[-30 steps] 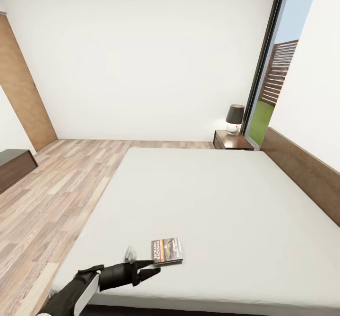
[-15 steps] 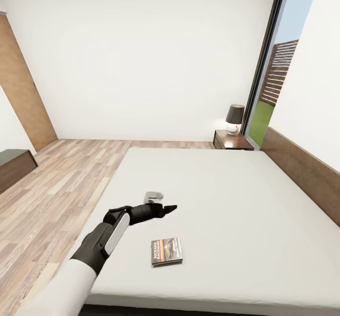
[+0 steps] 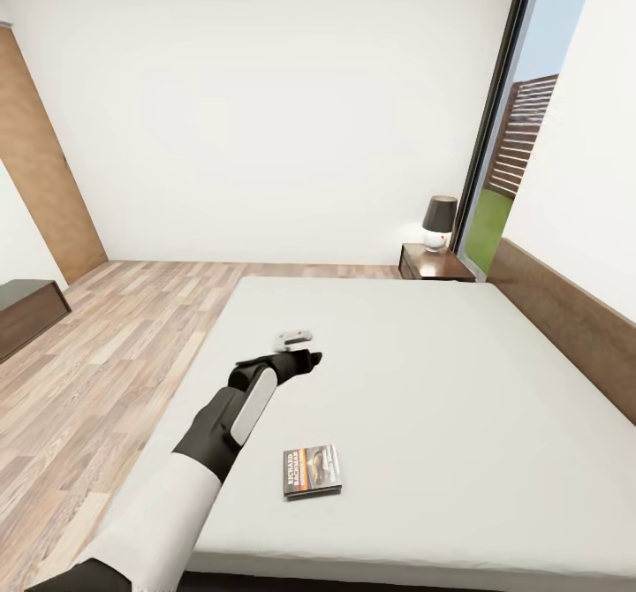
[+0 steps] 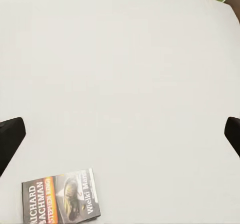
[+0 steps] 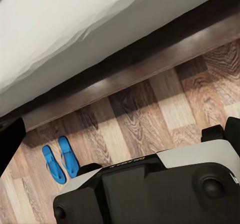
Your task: In the bedroom, move the book from the bed onto either nightstand, and place the two sandals side by side next to the bed.
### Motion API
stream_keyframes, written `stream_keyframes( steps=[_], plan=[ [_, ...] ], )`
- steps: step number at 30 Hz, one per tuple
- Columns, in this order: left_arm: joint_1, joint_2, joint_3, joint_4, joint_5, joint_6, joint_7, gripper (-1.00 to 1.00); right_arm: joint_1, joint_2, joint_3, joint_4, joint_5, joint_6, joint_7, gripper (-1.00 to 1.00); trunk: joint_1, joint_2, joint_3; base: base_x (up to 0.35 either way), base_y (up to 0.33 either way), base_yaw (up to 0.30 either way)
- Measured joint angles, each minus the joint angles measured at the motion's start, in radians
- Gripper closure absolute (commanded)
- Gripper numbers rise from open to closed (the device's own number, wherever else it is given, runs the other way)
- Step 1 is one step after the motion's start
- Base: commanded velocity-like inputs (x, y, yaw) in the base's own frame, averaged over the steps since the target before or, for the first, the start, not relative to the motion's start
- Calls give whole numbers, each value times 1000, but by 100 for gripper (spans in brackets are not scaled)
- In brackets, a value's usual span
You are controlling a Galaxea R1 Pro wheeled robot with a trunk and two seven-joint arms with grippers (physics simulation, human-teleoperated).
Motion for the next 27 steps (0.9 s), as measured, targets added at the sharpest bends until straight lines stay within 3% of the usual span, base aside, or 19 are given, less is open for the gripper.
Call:
stream_keyframes(
  steps=[3,8,17,27],
  plan=[
    [-2,0,-6,59,15,-93,28,-100,0,0,0,0,0,0,0,-100,0,0,0,0,0,0],
    [-2,0,-13,137,20,-147,35,-100,0,0,0,0,0,0,0,-100,0,0,0,0,0,0],
    [-3,0,-15,256,17,-217,40,-100,0,0,0,0,-1,0,0,-100,0,0,0,0,0,0],
    [-3,0,-17,273,19,-247,33,-100,0,0,0,0,-1,0,0,-100,0,0,-5,0,0,0]
  ],
)
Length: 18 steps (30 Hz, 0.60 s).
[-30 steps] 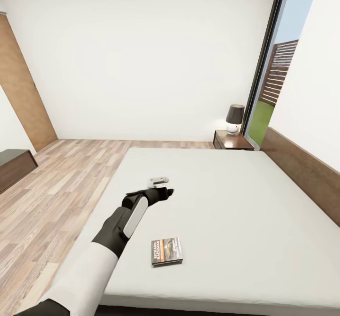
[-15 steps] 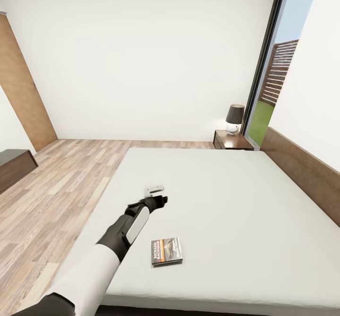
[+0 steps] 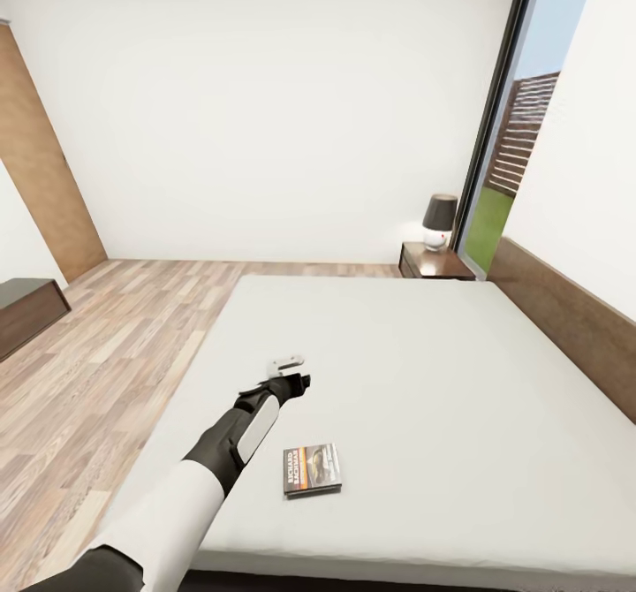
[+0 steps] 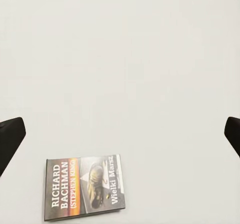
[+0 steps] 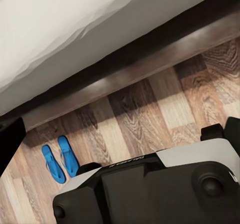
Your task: In the bedroom, move the book from the bed onto either nightstand, and place the two sandals side by side next to the bed.
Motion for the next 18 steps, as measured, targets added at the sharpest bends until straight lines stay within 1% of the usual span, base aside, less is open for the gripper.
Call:
stream_keyframes(
  steps=[18],
  plan=[
    [-1,0,-9,-14,2,-9,-4,-100,0,0,0,0,0,0,0,-100,0,0,-28,0,0,0]
  ],
)
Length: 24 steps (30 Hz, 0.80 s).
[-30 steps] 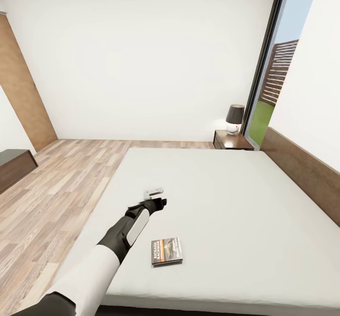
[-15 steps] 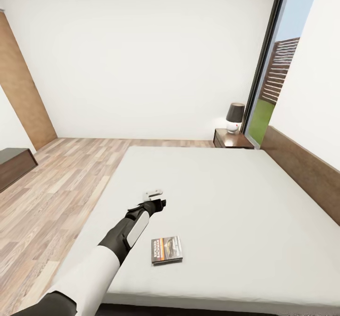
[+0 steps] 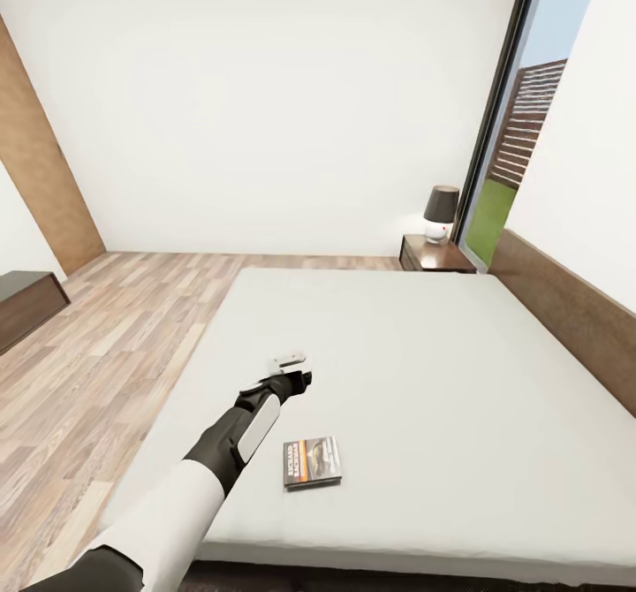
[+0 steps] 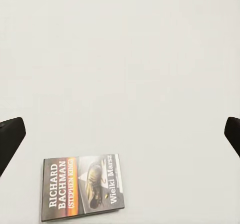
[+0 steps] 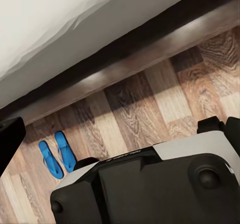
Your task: In the bedroom, move the book from the bed onto either nightstand, and place the two sandals side by side next to the bed.
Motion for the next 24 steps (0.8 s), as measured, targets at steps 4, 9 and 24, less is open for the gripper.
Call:
stream_keyframes(
  steps=[4,9,24],
  plan=[
    [0,0,0,-1,0,0,0,-100,0,0,0,0,0,0,0,-100,0,0,-6,0,0,0],
    [1,0,0,-1,0,0,-1,-100,0,0,0,0,0,0,0,-100,0,0,-14,0,0,0],
    [-1,0,-2,-1,1,1,-77,-100,0,-1,-1,0,-3,0,-1,-100,0,0,-38,0,0,0]
  ],
)
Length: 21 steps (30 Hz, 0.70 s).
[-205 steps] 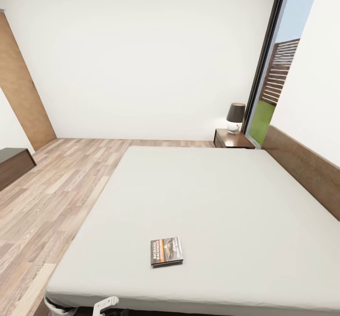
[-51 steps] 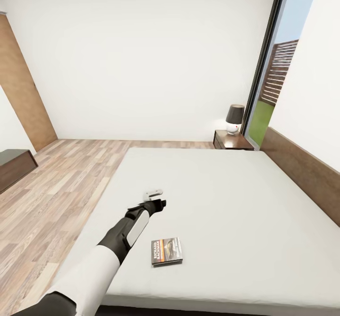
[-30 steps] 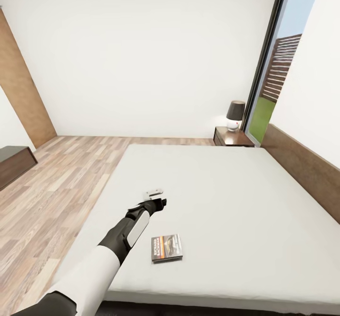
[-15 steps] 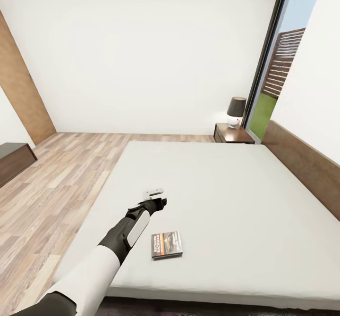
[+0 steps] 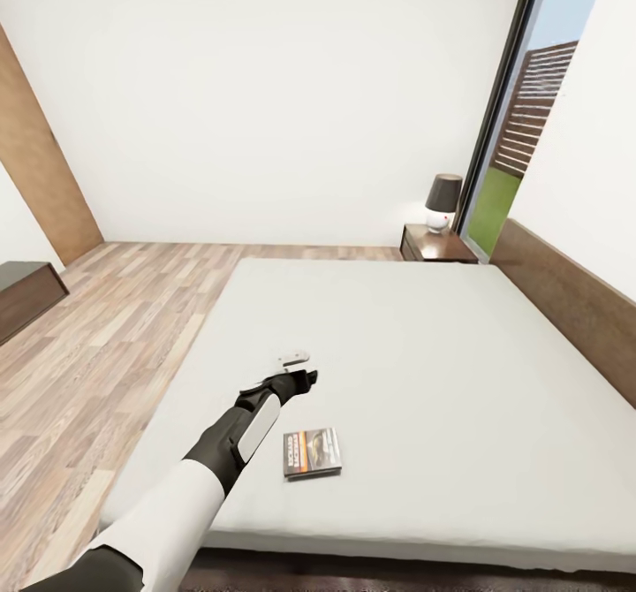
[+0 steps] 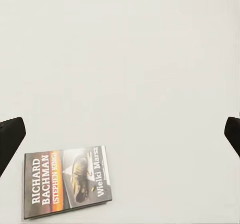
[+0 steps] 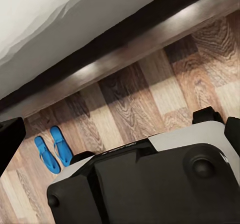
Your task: In the bedroom, move the book from the bed onto either nightstand, and place the two sandals side by side next to the bed.
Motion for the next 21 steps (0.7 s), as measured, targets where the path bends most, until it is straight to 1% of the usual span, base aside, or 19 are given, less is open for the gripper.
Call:
stream_keyframes(
  steps=[2,7,8,11,14,21],
  plan=[
    [0,0,0,0,1,0,-15,-100,0,0,0,0,0,0,0,-100,0,0,-3,0,0,0],
    [0,0,0,1,1,0,-94,-100,0,0,0,0,-1,0,0,-100,0,0,-11,0,0,0],
    [0,0,0,1,2,0,-119,-100,0,0,0,0,-1,0,0,-100,0,0,-13,0,0,0],
    [1,0,0,1,4,0,-154,-100,0,0,0,0,0,0,0,-100,0,0,-17,0,0,0],
    [0,0,-1,1,4,0,-170,-100,0,0,0,0,1,0,0,-100,0,0,-22,0,0,0],
    [0,0,-1,1,4,0,-175,-100,0,0,0,0,0,0,0,-100,0,0,-33,0,0,0]
  ],
)
